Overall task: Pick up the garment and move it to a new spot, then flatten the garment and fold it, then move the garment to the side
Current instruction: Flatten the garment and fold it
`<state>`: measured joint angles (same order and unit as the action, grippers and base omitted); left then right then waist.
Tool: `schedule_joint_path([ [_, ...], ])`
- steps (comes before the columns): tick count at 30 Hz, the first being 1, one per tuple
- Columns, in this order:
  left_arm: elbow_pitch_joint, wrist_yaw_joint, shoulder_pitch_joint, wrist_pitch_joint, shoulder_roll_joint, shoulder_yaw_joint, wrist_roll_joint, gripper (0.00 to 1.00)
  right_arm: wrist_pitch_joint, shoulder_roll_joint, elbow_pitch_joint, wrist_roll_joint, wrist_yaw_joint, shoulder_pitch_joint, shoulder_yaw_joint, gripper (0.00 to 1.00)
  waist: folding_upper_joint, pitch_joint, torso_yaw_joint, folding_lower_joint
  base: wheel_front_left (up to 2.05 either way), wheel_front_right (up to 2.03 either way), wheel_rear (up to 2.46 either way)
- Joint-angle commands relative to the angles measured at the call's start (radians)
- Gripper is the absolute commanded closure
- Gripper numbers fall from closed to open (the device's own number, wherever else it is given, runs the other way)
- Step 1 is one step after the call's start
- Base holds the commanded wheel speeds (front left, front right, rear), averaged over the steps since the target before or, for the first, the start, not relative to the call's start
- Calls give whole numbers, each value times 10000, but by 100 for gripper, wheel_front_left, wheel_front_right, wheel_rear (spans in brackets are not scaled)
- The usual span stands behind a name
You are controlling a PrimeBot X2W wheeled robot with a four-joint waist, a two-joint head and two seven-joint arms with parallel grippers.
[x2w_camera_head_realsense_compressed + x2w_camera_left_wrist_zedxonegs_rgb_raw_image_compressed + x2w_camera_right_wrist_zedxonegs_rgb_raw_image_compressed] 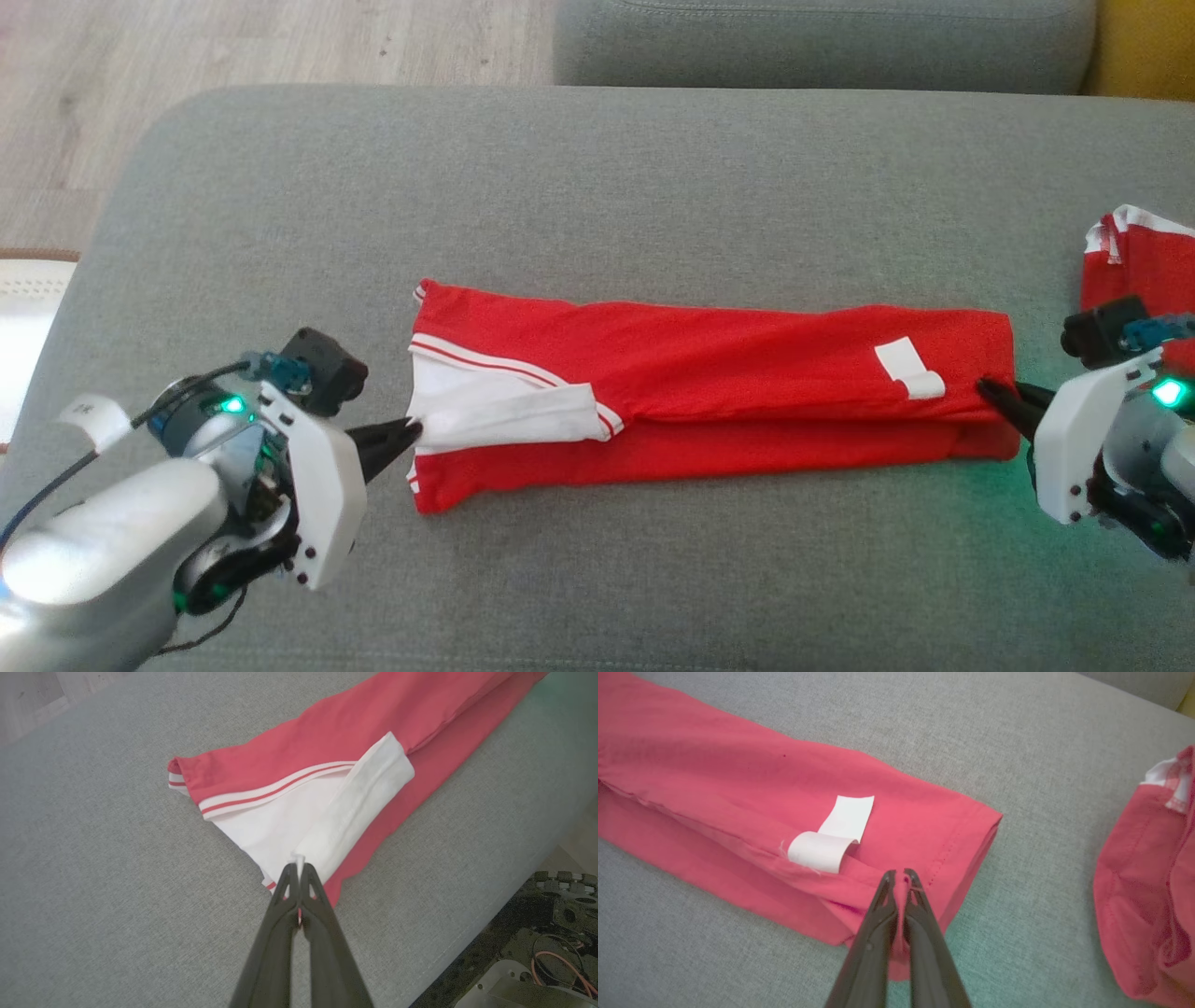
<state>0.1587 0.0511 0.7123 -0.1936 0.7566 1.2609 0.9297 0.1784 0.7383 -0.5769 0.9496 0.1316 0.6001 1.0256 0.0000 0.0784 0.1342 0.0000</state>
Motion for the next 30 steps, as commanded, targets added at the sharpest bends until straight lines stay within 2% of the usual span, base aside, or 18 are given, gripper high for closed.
schedule_joint_path([
  [1,-202,-85,366,-8,470,-432,-15,100,66,462,197,137,-9,26,7,100,0,14,-32,0,0,0,0],
  [12,-62,-127,231,-138,528,-371,113,100,548,830,288,729,-9,114,307,100,0,-2,-226,0,0,0,0],
  [13,-79,-130,216,-138,507,-363,114,90,482,817,261,748,-9,131,273,31,0,23,-235,0,0,0,0],
  [14,-97,-103,196,-168,497,-337,100,65,491,774,231,825,-9,116,253,0,0,43,-239,0,0,0,0],
  [15,-106,-102,175,-186,490,-318,85,35,505,743,212,860,-9,114,252,0,0,66,-244,0,0,0,0],
  [16,-109,-115,155,-206,477,-304,77,0,510,724,203,865,-9,126,260,0,0,90,-244,0,0,0,0],
  [24,-12,-381,-5,235,313,-503,194,0,546,778,42,1130,-9,170,108,0,0,-74,-289,0,0,0,0],
  [27,85,-776,-74,899,210,-887,275,0,249,775,-57,1324,-9,207,-217,0,0,-256,-335,0,0,0,0],
  [28,85,-776,-74,899,210,-887,275,0,249,775,-57,1324,-9,207,-217,0,0,-256,-335,0,0,0,0],
  [30,194,-1156,-154,1513,72,-1248,367,0,-103,690,-68,1530,-9,226,-553,0,0,-384,-359,0,0,0,0],
])
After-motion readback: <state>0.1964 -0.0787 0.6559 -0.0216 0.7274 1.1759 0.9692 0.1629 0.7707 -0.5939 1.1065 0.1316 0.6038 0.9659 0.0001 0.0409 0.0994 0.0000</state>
